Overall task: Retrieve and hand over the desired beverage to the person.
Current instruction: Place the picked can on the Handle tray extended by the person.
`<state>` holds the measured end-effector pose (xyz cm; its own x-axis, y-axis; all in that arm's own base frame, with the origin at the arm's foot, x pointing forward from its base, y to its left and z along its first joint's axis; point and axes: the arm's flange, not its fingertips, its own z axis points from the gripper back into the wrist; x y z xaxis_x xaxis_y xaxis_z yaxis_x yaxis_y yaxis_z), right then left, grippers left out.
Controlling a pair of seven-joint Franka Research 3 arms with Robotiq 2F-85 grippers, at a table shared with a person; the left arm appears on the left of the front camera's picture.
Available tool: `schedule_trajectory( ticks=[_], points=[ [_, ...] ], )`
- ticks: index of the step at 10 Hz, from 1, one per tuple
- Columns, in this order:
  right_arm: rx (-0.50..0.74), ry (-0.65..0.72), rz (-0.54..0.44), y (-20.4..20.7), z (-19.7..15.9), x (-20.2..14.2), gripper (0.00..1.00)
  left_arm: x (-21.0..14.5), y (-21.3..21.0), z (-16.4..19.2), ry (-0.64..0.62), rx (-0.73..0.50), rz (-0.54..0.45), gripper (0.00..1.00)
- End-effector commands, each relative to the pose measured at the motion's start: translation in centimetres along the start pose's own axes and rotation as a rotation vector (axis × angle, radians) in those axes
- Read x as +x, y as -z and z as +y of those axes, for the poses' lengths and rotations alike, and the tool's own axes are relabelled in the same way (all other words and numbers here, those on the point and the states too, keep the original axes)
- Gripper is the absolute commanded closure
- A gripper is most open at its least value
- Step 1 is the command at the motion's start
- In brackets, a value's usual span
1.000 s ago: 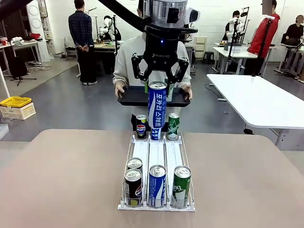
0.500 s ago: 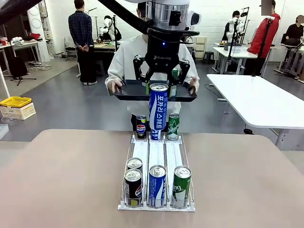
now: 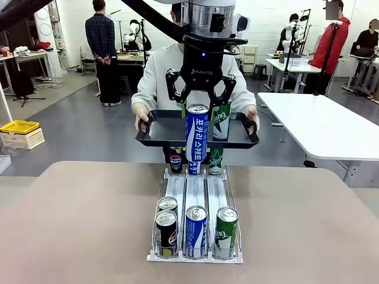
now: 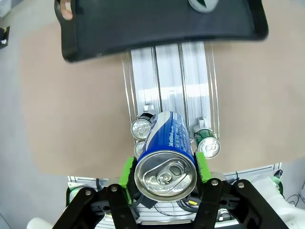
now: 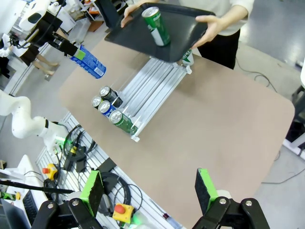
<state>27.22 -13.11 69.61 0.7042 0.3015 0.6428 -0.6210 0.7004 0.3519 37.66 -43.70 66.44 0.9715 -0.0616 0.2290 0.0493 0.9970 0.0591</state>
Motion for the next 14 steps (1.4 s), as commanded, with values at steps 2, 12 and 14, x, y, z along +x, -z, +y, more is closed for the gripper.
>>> schedule_trajectory(
  ticks=[2, 12, 14],
  points=[
    [0.027, -0.014, -0.015, 0.1, 0.0, 0.1, 0.00, -0.3, -0.6, 0.3, -0.002, -0.001, -0.018, 1.00],
    [0.027, -0.014, -0.015, 0.1, 0.0, 0.1, 0.00, 16.1, 5.4, 7.3, -0.134, -0.047, 0.095, 0.41],
    [0.027, -0.014, -0.015, 0.1, 0.0, 0.1, 0.00, 17.1, 8.2, 7.5, -0.145, -0.048, 0.163, 0.41]
  ],
)
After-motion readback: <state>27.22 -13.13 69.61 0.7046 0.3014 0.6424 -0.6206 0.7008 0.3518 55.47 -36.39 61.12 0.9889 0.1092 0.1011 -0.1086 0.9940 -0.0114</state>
